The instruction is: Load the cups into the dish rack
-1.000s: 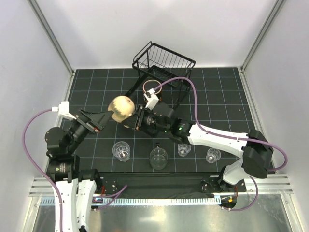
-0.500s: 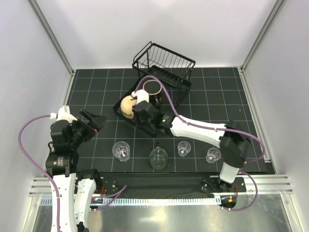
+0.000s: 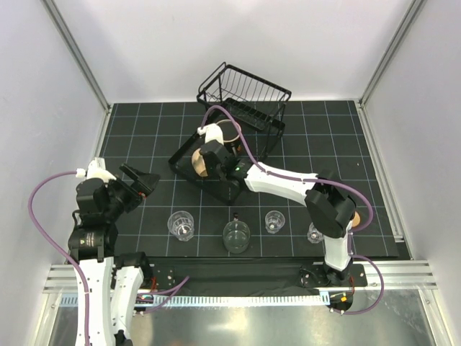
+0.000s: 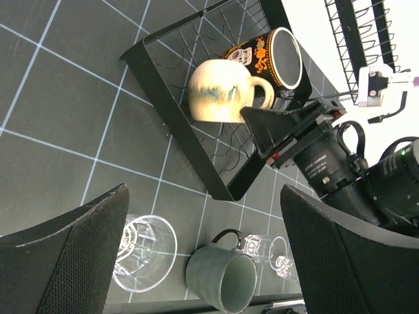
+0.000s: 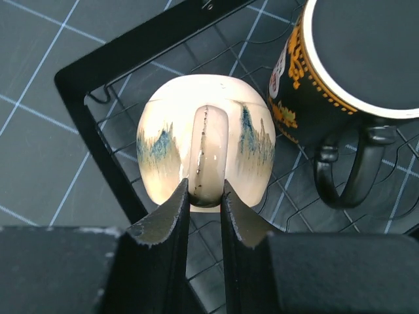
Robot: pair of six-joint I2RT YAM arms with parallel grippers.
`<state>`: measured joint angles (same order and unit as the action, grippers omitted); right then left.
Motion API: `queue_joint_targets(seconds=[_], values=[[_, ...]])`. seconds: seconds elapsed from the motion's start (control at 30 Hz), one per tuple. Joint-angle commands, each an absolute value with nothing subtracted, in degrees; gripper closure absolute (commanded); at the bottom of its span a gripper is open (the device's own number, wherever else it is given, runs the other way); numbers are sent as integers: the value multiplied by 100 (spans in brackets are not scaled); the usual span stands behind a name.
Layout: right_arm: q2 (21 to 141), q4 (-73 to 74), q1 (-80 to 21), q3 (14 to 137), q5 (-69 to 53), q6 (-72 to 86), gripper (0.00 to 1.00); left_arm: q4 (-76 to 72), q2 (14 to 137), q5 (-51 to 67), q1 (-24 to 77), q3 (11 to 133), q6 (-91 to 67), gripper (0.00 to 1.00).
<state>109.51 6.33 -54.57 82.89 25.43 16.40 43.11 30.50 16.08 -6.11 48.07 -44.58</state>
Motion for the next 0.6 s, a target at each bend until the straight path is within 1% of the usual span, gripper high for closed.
queue_joint_targets(seconds=[0.0,0.2,0.27,0.43,0.57], values=[[10846,36,-5423,8254,2619,1652,96,4298,3076,1653,-615,4825,-4324,7],[10767,-246,-5388,7621,2593,1740,96,4236,3085,1722,-615,4729,-4377,7],[10688,-273,-5388,7235,2549,1845,96,4184,3085,1723,-615,4641,-4412,7],[10705,-35,-5396,6971,2487,2004,96,4122,3111,1802,-624,4535,-4474,7],[10836,429,-5396,6934,2417,1995,96,4113,3103,1828,-615,4526,-4482,8]])
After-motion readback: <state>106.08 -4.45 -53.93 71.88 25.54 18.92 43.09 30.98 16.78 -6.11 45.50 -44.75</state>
